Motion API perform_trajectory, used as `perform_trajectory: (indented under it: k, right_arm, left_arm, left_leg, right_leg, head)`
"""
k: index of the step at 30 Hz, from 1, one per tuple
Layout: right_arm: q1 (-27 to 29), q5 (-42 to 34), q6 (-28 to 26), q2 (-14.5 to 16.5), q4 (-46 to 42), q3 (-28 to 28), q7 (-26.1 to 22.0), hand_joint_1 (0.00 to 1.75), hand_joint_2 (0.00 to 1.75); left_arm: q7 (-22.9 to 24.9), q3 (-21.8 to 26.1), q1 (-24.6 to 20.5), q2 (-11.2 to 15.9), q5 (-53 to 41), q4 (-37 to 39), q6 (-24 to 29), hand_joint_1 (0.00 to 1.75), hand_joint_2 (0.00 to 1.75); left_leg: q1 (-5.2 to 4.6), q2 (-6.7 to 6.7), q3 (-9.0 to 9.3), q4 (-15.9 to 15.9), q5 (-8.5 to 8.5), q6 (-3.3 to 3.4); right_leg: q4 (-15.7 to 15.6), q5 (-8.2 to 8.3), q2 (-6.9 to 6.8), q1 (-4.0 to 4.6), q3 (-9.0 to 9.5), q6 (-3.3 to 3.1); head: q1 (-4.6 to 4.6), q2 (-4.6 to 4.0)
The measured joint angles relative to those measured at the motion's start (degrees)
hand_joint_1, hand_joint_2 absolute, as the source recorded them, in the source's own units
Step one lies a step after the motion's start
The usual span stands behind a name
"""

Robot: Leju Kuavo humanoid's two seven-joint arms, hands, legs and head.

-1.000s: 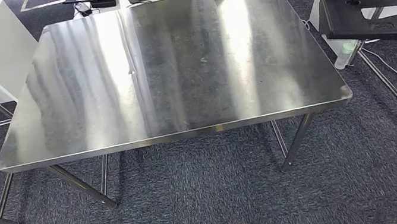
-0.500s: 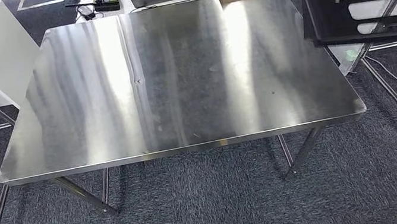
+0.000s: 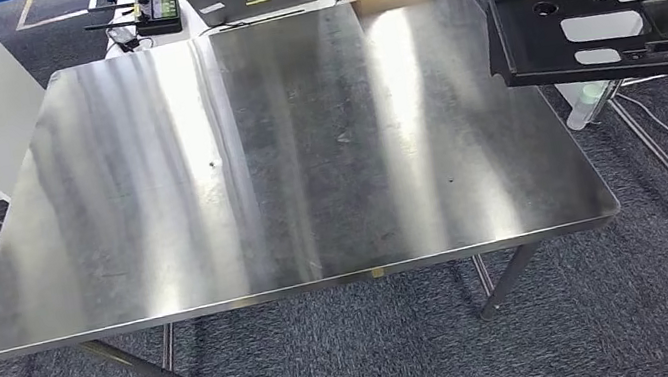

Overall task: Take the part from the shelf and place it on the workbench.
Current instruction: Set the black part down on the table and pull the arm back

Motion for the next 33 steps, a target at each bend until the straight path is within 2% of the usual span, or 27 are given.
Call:
perform_trajectory:
  k: [2,3,4,5,7,8,9,11,12,14,16,17,18,19,20,21,22,23,24,25,26,28,31,32,33]
  right_arm:
    - [-0.2,0.0,0.0,-0.1,-0.2,0.1,0.0,1.75,1.75]
    - [-0.3,0.1,0.0,-0.1,-0.3,0.3,0.0,1.75,1.75]
    - [-0.6,0.3,0.0,-0.1,-0.3,0.5,0.0,1.75,1.75]
    - [-1.2,0.7,0.0,0.0,-0.3,0.8,-0.1,1.75,1.75]
    - [-3.1,1.9,-0.1,0.6,-0.1,1.9,-0.2,1.75,1.75]
    - [-4.3,2.5,-0.2,1.1,0.2,2.6,-0.2,1.75,1.75]
    - [-5.3,3.0,-0.3,1.5,0.5,3.4,-0.3,1.75,1.75]
    - [-7.3,3.9,-0.4,2.0,1.3,5.0,-0.5,1.75,1.75]
    - [-8.4,4.3,-0.3,2.2,1.8,5.8,-0.6,1.75,1.75]
    - [-11.5,5.0,-0.3,2.6,3.2,7.6,-0.7,1.75,1.75]
    - [-14.3,5.6,-0.2,3.1,4.9,9.5,-0.7,1.75,1.75]
    - [-15.3,5.8,-0.2,3.3,5.7,10.4,-0.7,1.75,1.75]
    - [-16.0,5.9,-0.1,3.5,6.4,11.2,-0.8,1.75,1.75]
    - [-16.5,5.8,-0.1,3.7,7.1,12.0,-1.1,1.75,1.75]
    - [-16.9,5.5,0.0,3.9,7.8,12.8,-1.4,1.75,1.75]
    - [-17.2,5.1,0.0,4.2,8.3,13.4,-1.7,1.75,1.75]
    - [-17.5,4.6,0.2,4.8,8.9,14.0,-2.0,1.75,1.75]
    - [-17.7,4.3,0.4,5.5,9.3,14.7,-2.4,1.75,1.75]
    - [-17.9,4.1,0.6,6.4,9.8,15.4,-2.9,1.75,1.75]
    - [-18.0,4.1,0.8,7.2,10.2,16.1,-3.4,1.75,1.75]
    - [-18.2,4.3,0.7,8.3,10.6,17.1,-3.9,1.75,1.75]
    - [-18.5,5.1,-0.2,10.9,12.0,19.1,-4.8,1.75,1.75]
    - [-19.8,7.9,-2.2,16.5,15.7,22.6,-5.3,1.75,1.75]
    - [-20.4,9.2,-2.9,19.1,17.6,23.9,-5.4,1.75,1.75]
    - [-21.0,10.3,-3.5,21.7,19.6,25.3,-5.4,1.75,1.75]
  left_arm:
    - [-0.1,0.0,-0.1,0.0,0.0,0.0,0.0,0.0,1.75]
    - [-0.2,0.0,-0.2,0.0,0.0,0.0,0.0,0.0,1.75]
    - [-0.2,0.1,-0.3,0.0,0.2,0.0,0.0,0.0,1.75]
    - [-0.2,0.1,-0.3,0.0,0.3,0.0,0.0,0.0,1.75]
    - [-0.2,0.1,-0.1,0.1,0.8,0.0,0.0,0.0,1.75]
    - [-0.2,0.1,0.0,0.2,1.0,0.0,0.0,0.0,1.75]
    - [-0.2,0.1,0.1,0.3,1.1,0.0,0.1,0.0,1.75]
    - [-0.2,0.1,0.1,0.2,1.4,0.0,0.1,0.0,1.75]
    - [-0.2,0.1,0.1,0.0,1.5,0.0,0.2,0.0,1.75]
    - [-0.2,0.1,0.3,-0.1,1.7,0.0,0.2,0.0,1.75]
    - [-0.3,0.2,0.3,-0.3,1.7,0.0,0.3,0.0,1.75]
    - [-0.3,0.3,0.3,-0.5,1.8,0.0,0.3,0.0,1.75]
    - [-0.3,0.3,0.4,-0.5,1.8,0.0,0.3,0.0,1.75]
    - [-0.3,0.3,0.5,-0.6,1.8,0.0,0.3,0.0,1.75]
    - [-0.3,0.3,0.5,-0.6,1.9,0.0,0.3,0.0,1.75]
    - [-0.3,0.3,0.6,-0.6,1.9,0.0,0.2,0.0,1.75]
    - [-0.3,0.3,0.6,-0.6,1.9,0.0,0.2,0.0,1.75]
    - [-0.3,0.3,0.7,-0.6,1.9,0.0,0.1,0.0,1.75]
    - [-0.2,0.3,0.7,-0.7,1.9,0.0,0.1,0.0,1.75]
    - [-0.2,0.4,0.6,-0.7,1.8,0.0,0.1,0.0,1.75]
    - [-0.2,0.3,0.6,-0.7,1.8,0.0,0.0,0.0,1.75]
    - [-0.2,0.3,0.4,-0.8,1.7,-0.1,0.0,0.0,1.75]
    - [-0.6,0.3,0.2,-0.9,1.4,-0.1,0.0,0.0,1.75]
    - [-0.7,0.3,0.0,-0.8,1.2,-0.1,0.0,0.0,1.75]
    - [-0.7,0.2,-0.2,-0.8,1.0,-0.1,0.0,0.0,1.75]
  left_leg:
    - [0.39,0.0,-4.85,4.8,-3.31,-0.3]
    - [0.44,-0.02,-6.17,5.0,-4.32,-0.22]
    - [0.42,-0.07,-6.62,3.7,-4.16,0.02]
    - [0.34,-0.11,-6.32,0.9,-2.59,0.47]
    - [-0.16,-0.44,-4.59,-6.4,3.57,1.99]
    - [-0.46,-0.77,-3.78,-9.0,5.93,2.69]
    - [-0.68,-1.04,-2.96,-10.8,7.35,3.15]
    - [-0.76,-1.27,-1.1,-12.3,7.37,3.32]
    - [-0.73,-1.09,0.13,-13.0,7.41,3.31]
    - [-0.72,-0.8,2.1,-13.5,7.38,3.51]
    - [-0.79,-0.65,2.99,-13.5,6.61,3.81]
    - [-0.81,-0.77,3.37,-13.5,6.14,3.91]
    - [-0.83,-0.94,3.84,-13.4,5.62,3.96]
    - [-0.84,-1.16,4.46,-13.4,5.07,3.94]
    - [-0.86,-1.39,5.18,-13.4,4.48,3.88]
    - [-0.88,-1.59,5.77,-13.4,3.87,3.75]
    - [-0.92,-1.77,6.32,-13.2,3.32,3.57]
    - [-0.93,-1.87,6.6,-13.1,2.82,3.31]
    - [-0.97,-1.93,6.72,-12.9,2.46,3.06]
    - [-1.0,-1.95,6.82,-12.7,2.24,2.87]
    - [-1.01,-1.86,6.54,-12.3,2.0,2.61]
    - [-0.91,-1.54,4.98,-9.5,1.07,1.78]
    - [0.34,-0.96,-1.24,0.2,-2.12,-0.07]
    - [0.9,-0.83,-3.13,2.4,-2.38,-0.59]
    - [1.4,-0.71,-4.04,2.5,-1.55,-1.04]
  right_leg:
    - [0.0,-1.21,0.05,0.2,1.36,-0.22]
    - [0.0,-1.89,0.06,0.27,2.21,-0.26]
    - [-0.1,-2.58,0.07,0.34,3.11,-0.28]
    - [-0.1,-3.23,0.11,0.4,3.98,-0.27]
    - [-0.4,-4.34,0.52,0.48,5.27,-0.08]
    - [-0.8,-4.84,0.8,0.56,5.85,0.11]
    - [-1.0,-4.98,1.14,0.67,6.66,0.44]
    - [-0.7,-4.45,1.54,0.99,7.72,1.52]
    - [0.6,-4.13,1.45,1.12,7.64,1.79]
    - [5.3,-5.21,0.87,1.32,5.17,1.54]
    - [11.0,-7.99,0.52,1.68,1.03,0.87]
    - [12.6,-9.19,0.5,1.86,-0.87,0.84]
    - [12.7,-9.77,0.5,2.04,-2.17,0.93]
    - [11.0,-8.99,0.5,2.14,-2.6,1.34]
    - [7.7,-6.74,0.49,2.18,-2.33,2.01]
    - [4.2,-3.5,0.47,2.19,-1.78,2.6]
    - [1.2,-1.0,0.35,2.29,-1.26,2.69]
    - [-0.6,0.94,0.27,2.49,-0.77,2.29]
    - [-1.1,1.75,0.17,2.68,-0.56,1.58]
    - [-1.2,1.6,0.1,2.82,-0.37,0.8]
    - [-1.3,1.85,0.15,2.62,-0.05,0.28]
    - [-1.7,1.67,0.15,1.97,0.52,-0.37]
    - [-1.9,1.25,0.18,1.57,1.19,-1.05]
    - [-1.9,1.15,0.26,1.48,1.32,-1.16]
    - [-1.9,1.04,0.36,1.33,1.45,-1.18]
  head:
    - [-0.05,0.0]
    - [-0.05,0.0]
    - [-0.06,0.0]
    - [-0.06,0.0]
    - [-0.07,0.0]
    - [-0.09,0.0]
    - [-0.15,0.0]
    - [-0.1,0.0]
    - [-0.03,0.0]
    - [0.18,0.0]
    - [0.29,0.0]
    - [0.3,0.0]
    - [0.31,0.0]
    - [0.33,0.0]
    - [0.34,0.0]
    - [0.34,0.0]
    - [0.31,0.0]
    - [0.31,0.01]
    - [0.38,0.01]
    - [0.43,0.01]
    - [0.54,0.02]
    - [0.46,0.02]
    - [0.18,0.01]
    - [0.21,0.0]
    - [0.19,0.0]
